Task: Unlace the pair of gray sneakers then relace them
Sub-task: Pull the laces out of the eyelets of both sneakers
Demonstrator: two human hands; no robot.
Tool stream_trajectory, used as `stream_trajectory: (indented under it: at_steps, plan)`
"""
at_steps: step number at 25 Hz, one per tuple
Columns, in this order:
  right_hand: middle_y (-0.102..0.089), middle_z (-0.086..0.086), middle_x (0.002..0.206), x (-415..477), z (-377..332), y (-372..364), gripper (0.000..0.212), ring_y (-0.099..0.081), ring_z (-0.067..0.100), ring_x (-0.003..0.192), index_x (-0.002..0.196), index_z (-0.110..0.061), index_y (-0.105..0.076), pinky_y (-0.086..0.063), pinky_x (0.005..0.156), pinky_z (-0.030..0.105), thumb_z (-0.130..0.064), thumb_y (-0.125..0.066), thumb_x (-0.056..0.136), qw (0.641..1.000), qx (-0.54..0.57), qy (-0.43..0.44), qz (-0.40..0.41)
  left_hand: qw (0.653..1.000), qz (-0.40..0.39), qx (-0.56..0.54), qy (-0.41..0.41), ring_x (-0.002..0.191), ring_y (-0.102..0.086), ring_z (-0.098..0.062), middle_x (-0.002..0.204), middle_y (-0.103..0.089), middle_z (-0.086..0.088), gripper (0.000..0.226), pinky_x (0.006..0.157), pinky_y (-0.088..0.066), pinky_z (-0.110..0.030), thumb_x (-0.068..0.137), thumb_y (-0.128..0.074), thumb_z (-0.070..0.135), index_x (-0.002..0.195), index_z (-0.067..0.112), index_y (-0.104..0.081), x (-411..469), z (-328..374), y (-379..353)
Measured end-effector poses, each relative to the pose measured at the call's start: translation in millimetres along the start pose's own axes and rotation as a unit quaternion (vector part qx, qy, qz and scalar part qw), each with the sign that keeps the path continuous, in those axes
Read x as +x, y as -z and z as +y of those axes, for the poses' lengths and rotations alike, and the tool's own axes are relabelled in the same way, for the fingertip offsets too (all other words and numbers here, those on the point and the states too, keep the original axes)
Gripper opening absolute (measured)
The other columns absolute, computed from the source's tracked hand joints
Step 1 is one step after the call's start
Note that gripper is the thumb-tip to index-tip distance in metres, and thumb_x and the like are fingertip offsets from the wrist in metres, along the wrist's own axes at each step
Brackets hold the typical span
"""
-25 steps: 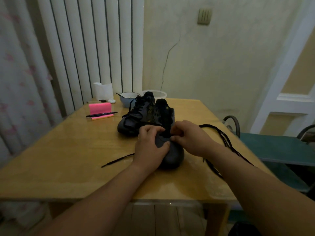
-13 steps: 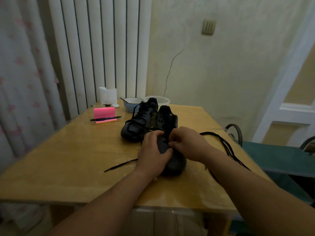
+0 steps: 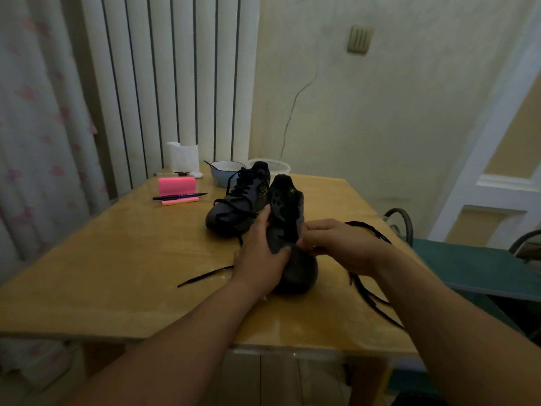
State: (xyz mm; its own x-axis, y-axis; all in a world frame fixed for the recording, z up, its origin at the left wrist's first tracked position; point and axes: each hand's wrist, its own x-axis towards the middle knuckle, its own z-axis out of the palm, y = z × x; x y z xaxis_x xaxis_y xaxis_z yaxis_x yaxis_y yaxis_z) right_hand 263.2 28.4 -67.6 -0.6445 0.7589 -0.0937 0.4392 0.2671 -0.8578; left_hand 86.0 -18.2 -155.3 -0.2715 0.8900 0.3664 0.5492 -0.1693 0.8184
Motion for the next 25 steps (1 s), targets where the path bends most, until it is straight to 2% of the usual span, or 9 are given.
stream_trajectory:
  at_steps: [3, 6, 9, 12, 14, 17, 19, 21, 25]
  plan:
    - [-0.074, 0.009, 0.103, -10, 12, -3, 0.037, -0.07, 0.025, 0.097, 0.097, -0.009, -0.072, -0.057, 0.091, 0.044, -0.043, -0.058, 0.104, 0.993, -0.047, -0.038, 0.1, 1.0, 0.015, 0.002, -0.014, 0.148, -0.038, -0.015, 0.162, -0.035, 0.013, 0.087, 0.117, -0.039, -0.059, 0.091, -0.071, 0.039, 0.156, 0.054, -0.016, -2, 1, -1]
    - [-0.072, 0.009, 0.101, -4, 15, -6, 0.042, -0.072, 0.023, 0.089, 0.107, -0.012, -0.065, -0.063, 0.08, 0.041, -0.051, -0.049, 0.106, 0.974, -0.069, -0.103, 0.19, 1.0, 0.013, 0.004, -0.014, 0.148, -0.039, -0.015, 0.161, -0.036, 0.015, 0.081, 0.116, -0.039, -0.059, 0.092, -0.071, 0.037, 0.154, 0.053, -0.021, -3, 0, -2]
    - [-0.07, 0.008, 0.096, 10, 5, -10, 0.042, -0.07, 0.025, 0.087, 0.103, -0.014, -0.064, -0.061, 0.071, 0.041, -0.055, -0.053, 0.104, 0.967, -0.174, -0.094, 0.161, 1.0, 0.014, 0.009, -0.015, 0.148, -0.038, -0.015, 0.161, -0.036, 0.014, 0.081, 0.116, -0.038, -0.059, 0.093, -0.071, 0.037, 0.156, 0.048, -0.022, -2, 0, -2]
    - [-0.067, 0.005, 0.088, 13, -1, -15, 0.025, -0.064, 0.023, 0.082, 0.091, -0.016, -0.064, -0.054, 0.072, 0.038, -0.036, -0.059, 0.105, 0.957, -0.248, -0.048, 0.141, 1.0, 0.012, 0.014, -0.013, 0.148, -0.038, -0.015, 0.162, -0.035, 0.014, 0.083, 0.117, -0.037, -0.059, 0.092, -0.071, 0.038, 0.157, 0.047, -0.02, -2, 0, -2]
    - [-0.063, 0.003, 0.082, -2, 3, -11, 0.025, -0.059, 0.018, 0.077, 0.086, -0.01, -0.064, -0.045, 0.067, 0.032, -0.028, -0.06, 0.103, 0.971, -0.196, -0.028, 0.13, 1.0, 0.012, 0.012, -0.008, 0.148, -0.038, -0.015, 0.162, -0.035, 0.014, 0.085, 0.117, -0.036, -0.059, 0.092, -0.072, 0.039, 0.157, 0.048, -0.018, -2, 0, -2]
    - [-0.06, 0.017, 0.087, -38, 10, 1, 0.03, -0.057, 0.024, 0.084, 0.077, -0.005, -0.061, -0.046, 0.079, 0.037, -0.031, -0.064, 0.091, 0.996, -0.045, 0.03, 0.064, 1.0, 0.013, -0.004, -0.006, 0.149, -0.039, -0.015, 0.163, -0.034, 0.014, 0.088, 0.118, -0.037, -0.06, 0.09, -0.073, 0.038, 0.156, 0.051, -0.015, -1, -1, -2]
    - [-0.062, 0.015, 0.088, -48, 14, 6, 0.02, -0.063, 0.023, 0.091, 0.078, -0.009, -0.059, -0.049, 0.085, 0.038, -0.026, -0.058, 0.087, 0.989, 0.131, 0.031, 0.054, 1.0, 0.012, -0.003, -0.004, 0.149, -0.038, -0.015, 0.164, -0.034, 0.015, 0.088, 0.118, -0.035, -0.06, 0.091, -0.073, 0.038, 0.156, 0.052, -0.016, 0, -1, -3]
    - [-0.063, 0.009, 0.085, -41, 17, 7, 0.025, -0.067, 0.025, 0.089, 0.083, -0.011, -0.057, -0.05, 0.084, 0.04, -0.029, -0.054, 0.099, 0.967, 0.225, -0.036, 0.112, 1.0, 0.011, -0.003, 0.002, 0.149, -0.038, -0.015, 0.163, -0.035, 0.015, 0.086, 0.119, -0.035, -0.06, 0.091, -0.073, 0.039, 0.156, 0.052, -0.017, -1, -3, -3]
    - [-0.071, 0.007, 0.103, -5, 3, 3, 0.051, -0.071, 0.023, 0.093, 0.108, -0.011, -0.064, -0.059, 0.081, 0.04, -0.06, -0.05, 0.103, 0.972, -0.021, -0.134, 0.19, 1.0, 0.007, 0.006, -0.001, 0.147, -0.041, -0.015, 0.162, -0.038, 0.013, 0.084, 0.117, -0.035, -0.06, 0.092, -0.069, 0.043, 0.157, 0.05, -0.017, -3, 1, -1]
